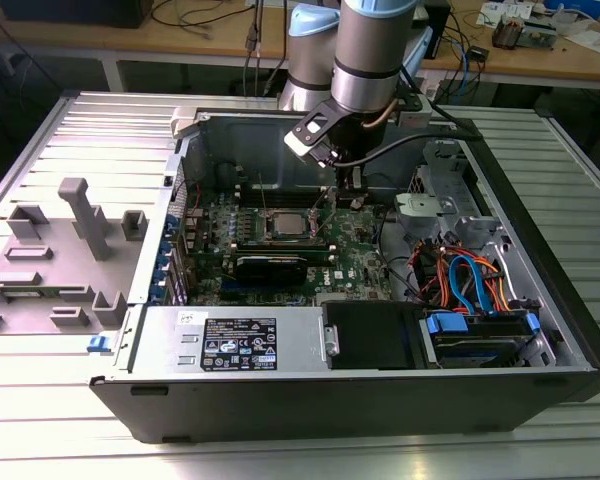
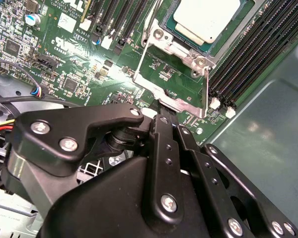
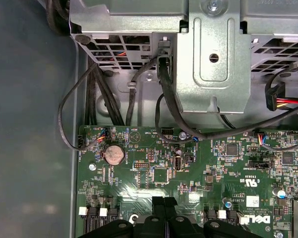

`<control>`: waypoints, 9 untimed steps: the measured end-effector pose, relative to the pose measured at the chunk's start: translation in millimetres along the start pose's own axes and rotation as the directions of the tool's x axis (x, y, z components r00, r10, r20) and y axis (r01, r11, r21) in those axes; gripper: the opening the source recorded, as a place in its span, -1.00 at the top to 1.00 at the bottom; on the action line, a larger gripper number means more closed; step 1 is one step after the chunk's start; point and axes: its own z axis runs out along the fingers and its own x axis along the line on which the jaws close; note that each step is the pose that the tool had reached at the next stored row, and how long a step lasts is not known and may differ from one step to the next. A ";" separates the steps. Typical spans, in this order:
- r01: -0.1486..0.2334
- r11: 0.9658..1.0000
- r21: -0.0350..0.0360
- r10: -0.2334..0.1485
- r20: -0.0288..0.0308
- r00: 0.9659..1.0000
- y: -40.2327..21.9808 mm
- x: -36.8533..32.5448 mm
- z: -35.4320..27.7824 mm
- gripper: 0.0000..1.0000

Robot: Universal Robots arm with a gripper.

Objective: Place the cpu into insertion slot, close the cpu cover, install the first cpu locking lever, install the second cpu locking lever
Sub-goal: 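Close the cpu cover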

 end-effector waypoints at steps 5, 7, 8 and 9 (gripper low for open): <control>0.000 1.000 0.000 0.000 0.000 1.000 0.0 0.0 0.0 0.79; 0.000 1.000 0.000 0.000 0.000 1.000 -0.1 0.0 0.0 0.79; 0.000 1.000 0.000 0.000 0.000 1.000 -0.1 0.0 0.0 0.79; 0.000 1.000 0.000 0.000 0.000 1.000 -0.2 0.0 0.0 0.79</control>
